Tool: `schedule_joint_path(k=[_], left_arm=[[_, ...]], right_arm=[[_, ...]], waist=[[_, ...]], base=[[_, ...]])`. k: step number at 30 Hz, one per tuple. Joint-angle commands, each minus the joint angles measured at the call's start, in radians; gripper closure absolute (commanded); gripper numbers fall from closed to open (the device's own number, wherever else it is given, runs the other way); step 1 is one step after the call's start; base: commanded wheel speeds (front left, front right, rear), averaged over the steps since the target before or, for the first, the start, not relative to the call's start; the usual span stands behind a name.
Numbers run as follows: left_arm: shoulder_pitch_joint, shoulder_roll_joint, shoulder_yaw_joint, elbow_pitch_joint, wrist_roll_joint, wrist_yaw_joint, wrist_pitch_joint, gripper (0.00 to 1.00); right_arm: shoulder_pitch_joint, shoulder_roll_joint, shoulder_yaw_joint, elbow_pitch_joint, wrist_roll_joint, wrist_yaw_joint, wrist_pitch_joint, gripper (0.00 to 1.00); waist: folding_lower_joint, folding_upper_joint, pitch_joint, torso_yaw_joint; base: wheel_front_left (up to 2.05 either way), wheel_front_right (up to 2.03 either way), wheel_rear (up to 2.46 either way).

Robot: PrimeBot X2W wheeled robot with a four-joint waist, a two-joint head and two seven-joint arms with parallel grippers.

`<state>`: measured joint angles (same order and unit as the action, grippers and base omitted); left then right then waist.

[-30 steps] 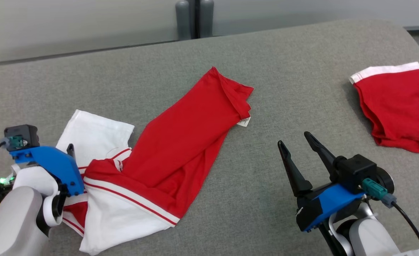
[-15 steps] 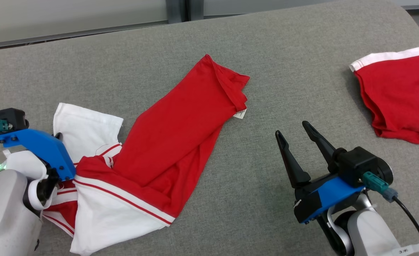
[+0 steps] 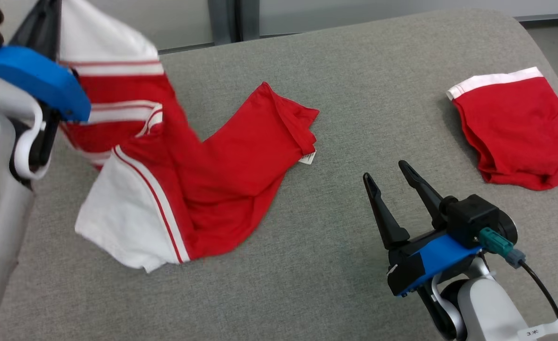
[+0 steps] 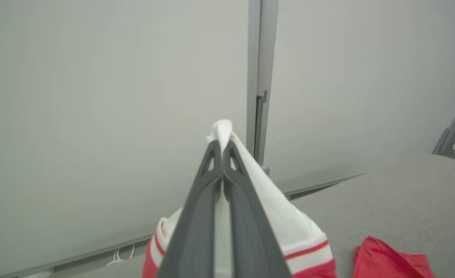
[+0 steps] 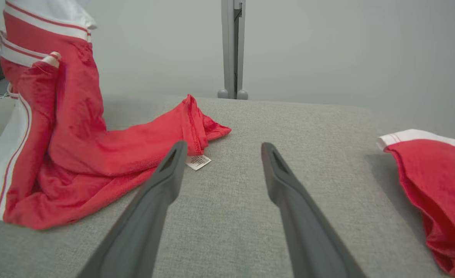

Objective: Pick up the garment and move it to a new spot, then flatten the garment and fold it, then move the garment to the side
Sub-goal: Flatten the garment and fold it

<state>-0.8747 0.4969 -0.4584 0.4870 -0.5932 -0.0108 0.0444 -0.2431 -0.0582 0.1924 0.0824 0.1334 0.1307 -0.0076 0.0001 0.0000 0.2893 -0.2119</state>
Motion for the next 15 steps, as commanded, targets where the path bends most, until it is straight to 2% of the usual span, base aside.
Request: schedule_joint_path(k=[1, 5, 9, 12, 15], left_arm=[[-0.031, -0.001, -0.001, -0.009, 0.009, -0.009, -0.015, 1.0], [-0.129, -0.009, -0.027, -0.062, 0.056, -0.05, -0.091, 1.0], [-0.154, -0.019, -0.041, -0.124, 0.069, -0.075, -0.161, 1.0], [-0.092, -0.015, -0.079, -0.181, 0.065, -0.092, -0.18, 1.0], [0.013, 0.027, -0.135, -0.258, 0.068, -0.102, -0.169, 1.0]], right_arm=[[-0.007, 0.003, -0.001, 0.003, 0.0, 0.0, -0.006, 0.0], [0.001, 0.005, -0.008, 0.012, 0.002, 0.0, -0.012, 0.0], [0.015, 0.006, -0.021, 0.016, 0.001, 0.0, -0.013, 0.0], [0.025, 0.006, -0.025, 0.015, 0.001, 0.0, -0.014, 0.0], [0.033, 0.006, -0.028, 0.011, -0.001, 0.0, -0.01, 0.0]], waist=[[-0.0001, 0.0, -0.007, -0.005], [-0.0001, 0.0, -0.025, -0.008], [-0.0001, 0.0, -0.041, 0.006], [-0.0001, 0.0, -0.057, 0.022], [-0.0001, 0.0, -0.075, 0.036]], base=[[0.0, 0.0, 0.0], [0.0, 0.0, 0.0], [0.0, 0.0, 0.0], [0.0, 0.0, 0.0], [0.0, 0.0, 0.0]])
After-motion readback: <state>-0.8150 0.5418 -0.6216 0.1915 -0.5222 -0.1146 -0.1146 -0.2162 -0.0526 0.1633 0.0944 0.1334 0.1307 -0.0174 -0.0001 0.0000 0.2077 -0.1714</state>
